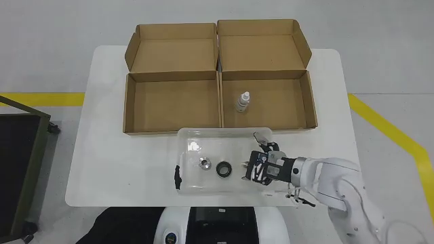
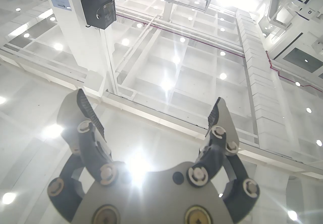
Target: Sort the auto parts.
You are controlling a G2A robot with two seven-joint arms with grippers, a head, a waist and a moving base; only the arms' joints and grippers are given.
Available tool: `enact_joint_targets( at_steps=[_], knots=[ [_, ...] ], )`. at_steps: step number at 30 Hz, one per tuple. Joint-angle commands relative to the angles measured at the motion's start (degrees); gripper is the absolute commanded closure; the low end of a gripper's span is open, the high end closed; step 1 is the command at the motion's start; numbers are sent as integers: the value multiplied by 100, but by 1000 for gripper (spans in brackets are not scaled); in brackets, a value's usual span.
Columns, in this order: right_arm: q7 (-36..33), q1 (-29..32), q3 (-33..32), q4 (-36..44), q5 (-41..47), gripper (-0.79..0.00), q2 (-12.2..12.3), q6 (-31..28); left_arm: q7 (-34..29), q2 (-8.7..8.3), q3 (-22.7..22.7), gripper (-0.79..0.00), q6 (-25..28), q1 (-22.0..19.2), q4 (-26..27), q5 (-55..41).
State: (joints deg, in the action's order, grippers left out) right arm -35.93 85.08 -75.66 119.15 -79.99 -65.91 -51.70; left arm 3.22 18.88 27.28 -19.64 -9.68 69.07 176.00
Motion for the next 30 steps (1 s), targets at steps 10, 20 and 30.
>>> enact_joint_targets(
  at_steps=[10,20,30],
  knots=[
    [-371,-185,387,-186,-436,-717,47,24,0,0,0,-785,0,0,0,0],
    [-608,-328,609,-320,-500,-505,88,-3,0,0,0,-785,0,0,0,0],
    [-890,-483,876,-487,-535,-339,109,62,0,0,0,-785,0,0,0,0]
  ],
)
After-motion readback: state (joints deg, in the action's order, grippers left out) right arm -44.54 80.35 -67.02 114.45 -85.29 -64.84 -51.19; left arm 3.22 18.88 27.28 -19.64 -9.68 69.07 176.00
